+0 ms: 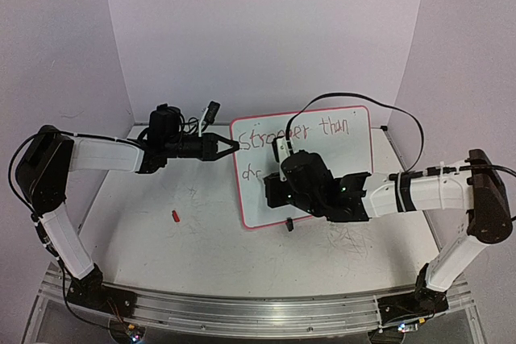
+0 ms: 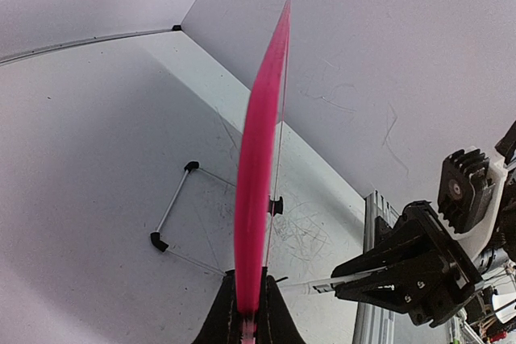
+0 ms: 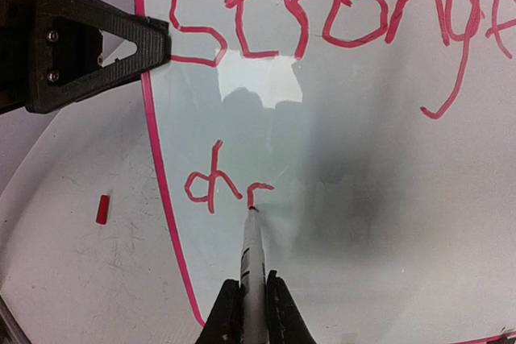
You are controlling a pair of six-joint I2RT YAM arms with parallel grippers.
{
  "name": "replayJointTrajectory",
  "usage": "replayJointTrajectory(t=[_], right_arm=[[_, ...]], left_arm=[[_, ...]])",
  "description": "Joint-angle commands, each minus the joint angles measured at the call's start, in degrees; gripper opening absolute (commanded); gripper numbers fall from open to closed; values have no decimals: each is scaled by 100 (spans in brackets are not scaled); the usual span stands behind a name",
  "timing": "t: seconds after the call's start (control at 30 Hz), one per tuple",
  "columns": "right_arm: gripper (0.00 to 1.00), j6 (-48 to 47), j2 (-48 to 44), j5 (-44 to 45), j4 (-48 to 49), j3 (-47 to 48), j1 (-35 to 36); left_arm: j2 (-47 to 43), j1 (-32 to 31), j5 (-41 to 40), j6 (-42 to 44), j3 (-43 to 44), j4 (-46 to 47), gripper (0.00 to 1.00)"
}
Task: Write a sentence on the whiteboard
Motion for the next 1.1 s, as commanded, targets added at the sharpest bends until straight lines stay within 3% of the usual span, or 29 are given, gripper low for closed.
replayJointTrajectory(t=[0.0, 0.53, 1.07], right_arm=[[0, 57, -37, 386, -65, 130, -43], [0, -96, 51, 557, -50, 426, -137], [0, 113, -92, 166, -172, -53, -72]], left_arm=[[-135, -32, 59, 80, -16, -232, 0], [-135, -33, 68, 82, -5, -232, 0], [-143, -29, 77, 80, -6, -232, 0]])
